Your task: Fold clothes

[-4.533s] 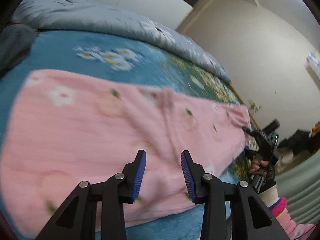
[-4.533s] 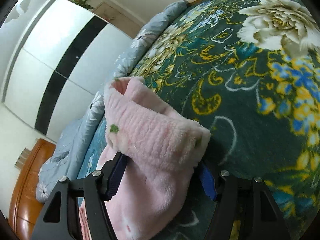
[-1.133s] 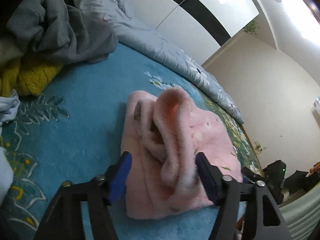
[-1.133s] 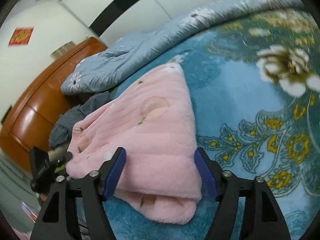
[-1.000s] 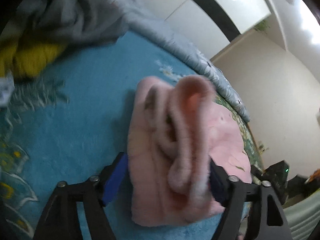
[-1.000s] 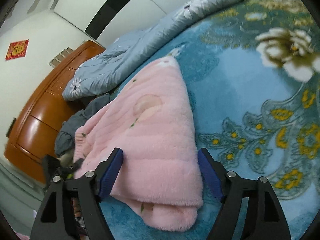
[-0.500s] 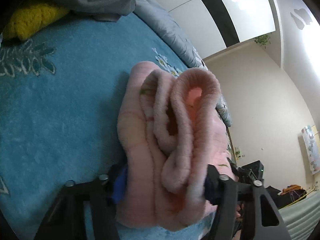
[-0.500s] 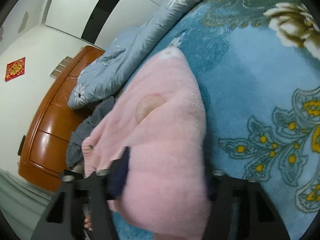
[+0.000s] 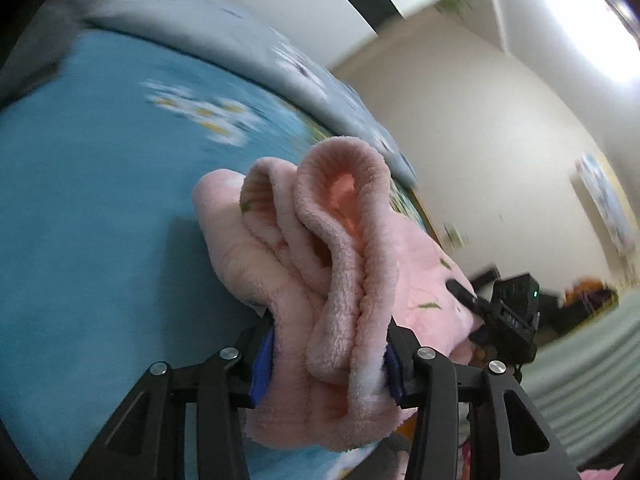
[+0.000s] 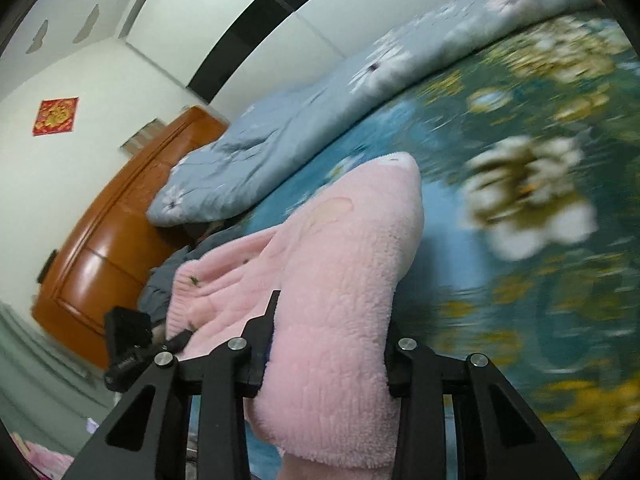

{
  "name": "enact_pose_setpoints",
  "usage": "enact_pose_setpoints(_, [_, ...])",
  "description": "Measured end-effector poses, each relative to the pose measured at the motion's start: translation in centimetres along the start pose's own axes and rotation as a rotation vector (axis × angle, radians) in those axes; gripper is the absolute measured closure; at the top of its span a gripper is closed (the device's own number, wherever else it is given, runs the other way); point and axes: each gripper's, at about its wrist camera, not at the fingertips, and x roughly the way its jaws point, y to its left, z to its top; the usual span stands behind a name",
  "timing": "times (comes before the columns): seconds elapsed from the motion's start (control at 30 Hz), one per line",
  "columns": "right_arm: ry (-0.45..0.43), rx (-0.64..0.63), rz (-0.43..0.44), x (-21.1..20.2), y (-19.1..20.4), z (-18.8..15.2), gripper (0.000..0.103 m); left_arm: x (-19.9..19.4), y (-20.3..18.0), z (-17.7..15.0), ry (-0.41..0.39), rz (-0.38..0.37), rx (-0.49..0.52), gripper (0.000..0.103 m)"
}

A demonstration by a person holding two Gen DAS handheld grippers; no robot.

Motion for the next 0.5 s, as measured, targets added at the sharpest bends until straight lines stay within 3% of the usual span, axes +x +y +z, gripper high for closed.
enact_pose_setpoints(0.13, [-0.074,0.026,-0.072,-5.6,-4.3,0.5,0.066,7.0,-5.4,1.2,0.124,-0.031,0.092,0.056])
enact_pose_setpoints(0.23, [-0.110,0.037,-0.141,-9.3,-7.5,1.4,0.066,11.4,-10.0,1.7,0.166,-0.066,0.179,0.056])
enact_pose_setpoints(0.5, [-0.165,0.054,-0.287,-17.5,-17.0,8.1,0.066,25.0,-21.1,3.8,0.268,-0.123,0.360,0.056])
